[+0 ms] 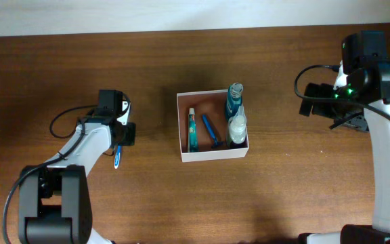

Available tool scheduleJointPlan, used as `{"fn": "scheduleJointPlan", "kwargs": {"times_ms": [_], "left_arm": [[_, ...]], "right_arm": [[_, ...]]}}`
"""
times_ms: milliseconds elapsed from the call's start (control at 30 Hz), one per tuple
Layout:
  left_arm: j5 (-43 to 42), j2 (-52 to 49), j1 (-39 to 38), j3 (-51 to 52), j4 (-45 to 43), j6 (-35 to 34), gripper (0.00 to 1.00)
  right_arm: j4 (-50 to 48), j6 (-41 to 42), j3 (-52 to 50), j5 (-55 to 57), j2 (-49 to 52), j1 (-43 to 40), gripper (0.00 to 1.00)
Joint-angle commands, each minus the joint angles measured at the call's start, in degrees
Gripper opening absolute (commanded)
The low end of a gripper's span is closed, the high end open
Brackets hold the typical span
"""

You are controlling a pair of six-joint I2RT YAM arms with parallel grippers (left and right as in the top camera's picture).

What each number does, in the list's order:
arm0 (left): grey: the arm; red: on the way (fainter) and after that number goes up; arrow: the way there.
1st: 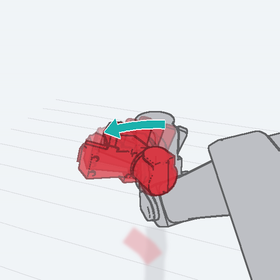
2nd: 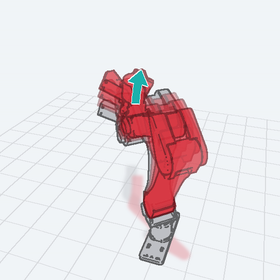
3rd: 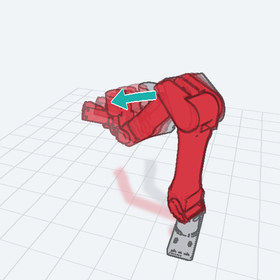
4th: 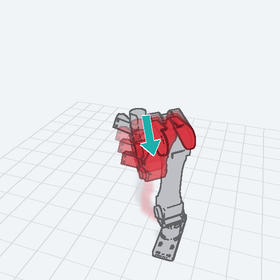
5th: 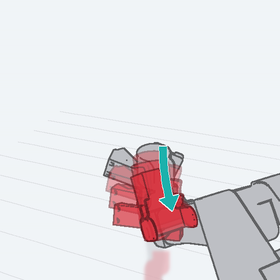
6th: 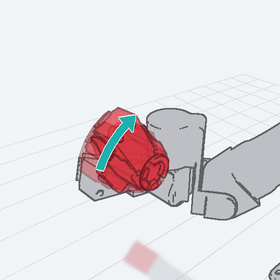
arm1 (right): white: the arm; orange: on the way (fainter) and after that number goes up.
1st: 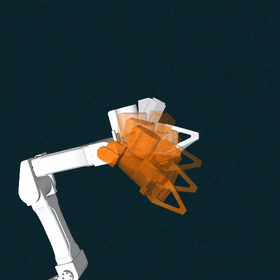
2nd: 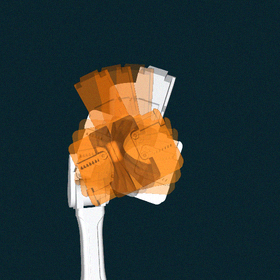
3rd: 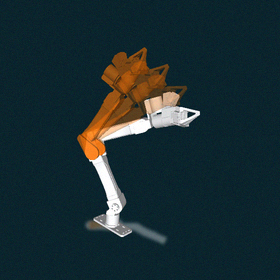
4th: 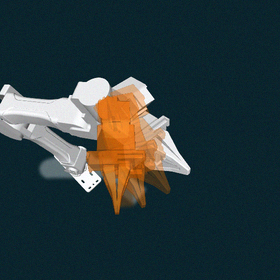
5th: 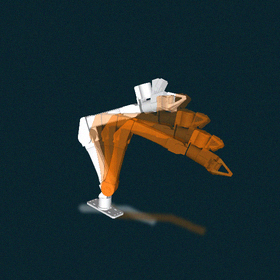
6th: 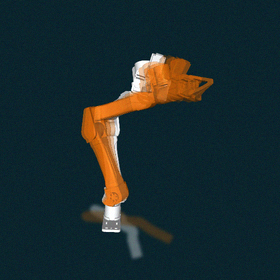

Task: Pack container
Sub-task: 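Lower the left gripper onto the capped blue-white toothbrush and grasp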

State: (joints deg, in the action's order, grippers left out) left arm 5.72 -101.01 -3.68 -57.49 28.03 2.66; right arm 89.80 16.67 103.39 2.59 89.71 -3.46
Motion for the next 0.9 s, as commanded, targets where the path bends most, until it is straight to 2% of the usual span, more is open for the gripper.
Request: {"fn": "scheduleJointPlan", "kwargs": {"times_ms": [0,433,600,767,867], "left_arm": [[-1.5,0.6,0.2,0.3,0.5,1.3,0.43],[-1.5,0.6,0.2,0.8,0.7,1.2,0.41],[-1.4,0.6,0.2,3.7,-3.3,0.6,0.42],[-1.4,0.6,0.2,4.0,-3.6,0.6,0.41],[-1.5,0.6,0.2,4.0,-3.6,0.6,0.29]], "right_arm": [[0.0,0.1,0.8,0.7,-1.0,-0.4,0.98],[0.0,0.1,0.8,0.7,-1.0,-0.4,0.98],[0.0,0.1,0.8,0.7,-0.9,-0.4,0.98],[0.0,0.1,0.8,0.7,-1.0,-0.4,0.98],[0.0,0.1,0.8,0.7,-0.9,-0.4,0.98]]}}
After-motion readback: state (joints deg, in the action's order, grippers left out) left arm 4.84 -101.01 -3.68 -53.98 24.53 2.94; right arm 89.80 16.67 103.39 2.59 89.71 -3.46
